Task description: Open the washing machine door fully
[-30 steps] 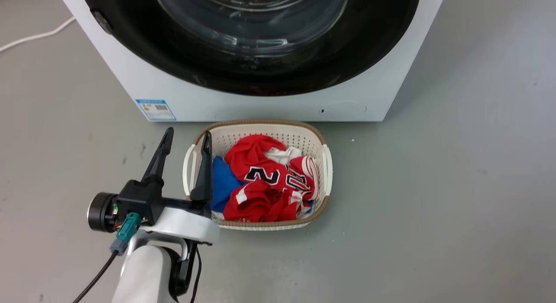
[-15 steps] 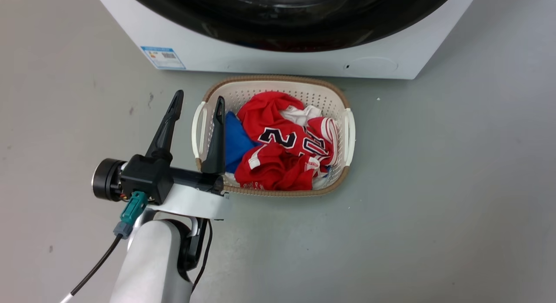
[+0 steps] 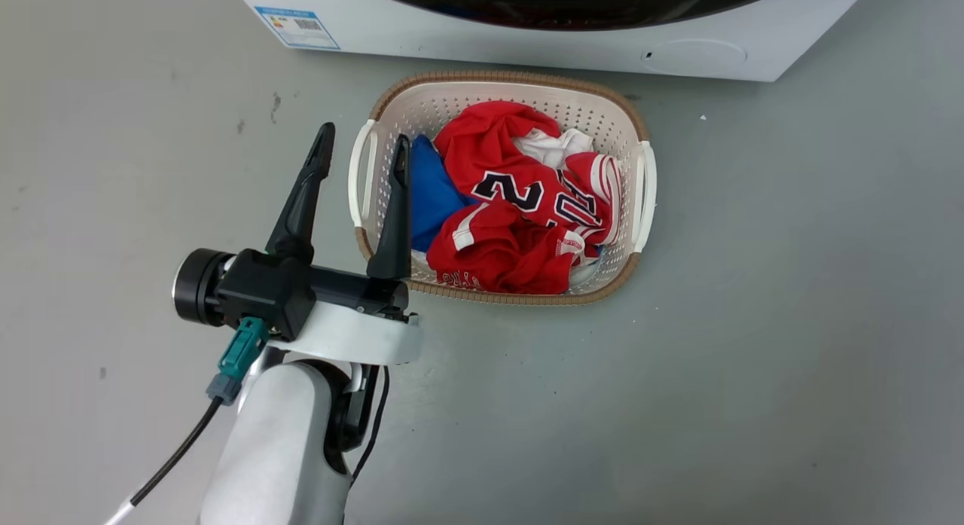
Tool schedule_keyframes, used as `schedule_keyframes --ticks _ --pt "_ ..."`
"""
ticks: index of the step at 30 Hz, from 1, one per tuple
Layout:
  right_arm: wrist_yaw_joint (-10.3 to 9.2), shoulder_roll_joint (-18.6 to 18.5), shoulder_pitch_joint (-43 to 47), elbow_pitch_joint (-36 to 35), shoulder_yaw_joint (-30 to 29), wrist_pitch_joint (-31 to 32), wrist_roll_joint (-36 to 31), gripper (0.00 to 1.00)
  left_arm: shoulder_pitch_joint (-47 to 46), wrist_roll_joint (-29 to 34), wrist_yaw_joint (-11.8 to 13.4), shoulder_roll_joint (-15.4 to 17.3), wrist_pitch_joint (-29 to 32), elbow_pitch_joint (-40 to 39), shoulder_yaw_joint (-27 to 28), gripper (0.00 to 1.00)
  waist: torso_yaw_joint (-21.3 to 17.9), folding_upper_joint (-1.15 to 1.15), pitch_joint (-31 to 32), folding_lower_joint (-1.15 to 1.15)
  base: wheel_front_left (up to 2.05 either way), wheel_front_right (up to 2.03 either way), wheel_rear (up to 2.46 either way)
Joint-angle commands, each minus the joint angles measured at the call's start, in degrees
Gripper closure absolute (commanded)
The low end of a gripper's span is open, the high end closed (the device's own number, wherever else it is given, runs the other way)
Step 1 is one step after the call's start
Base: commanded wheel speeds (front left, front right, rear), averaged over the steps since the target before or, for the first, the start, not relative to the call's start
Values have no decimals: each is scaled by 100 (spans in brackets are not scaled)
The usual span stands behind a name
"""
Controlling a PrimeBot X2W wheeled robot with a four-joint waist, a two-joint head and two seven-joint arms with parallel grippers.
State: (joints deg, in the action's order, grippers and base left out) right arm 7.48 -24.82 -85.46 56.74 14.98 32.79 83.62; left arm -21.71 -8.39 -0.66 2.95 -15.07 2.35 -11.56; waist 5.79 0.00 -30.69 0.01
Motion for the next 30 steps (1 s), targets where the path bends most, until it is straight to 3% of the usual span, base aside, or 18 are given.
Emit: schedule_keyframes --ticks 1,13,30 --pt "2 69 -124 51 23 1 -33 100 -116 -21 28 -9 -15 -24 -35 0 35 0 -67 -1 0 0 0" --pt "10 262 -16 -133 116 831 99 100 -176 -73 113 -9 -15 59 -149 0 26 0 -47 -1 0 0 0" --pt "9 355 2144 -1548 115 1559 602 100 278 -38 8 -7 -15 468 40 0 -299 0 995 -1 0 0 0"
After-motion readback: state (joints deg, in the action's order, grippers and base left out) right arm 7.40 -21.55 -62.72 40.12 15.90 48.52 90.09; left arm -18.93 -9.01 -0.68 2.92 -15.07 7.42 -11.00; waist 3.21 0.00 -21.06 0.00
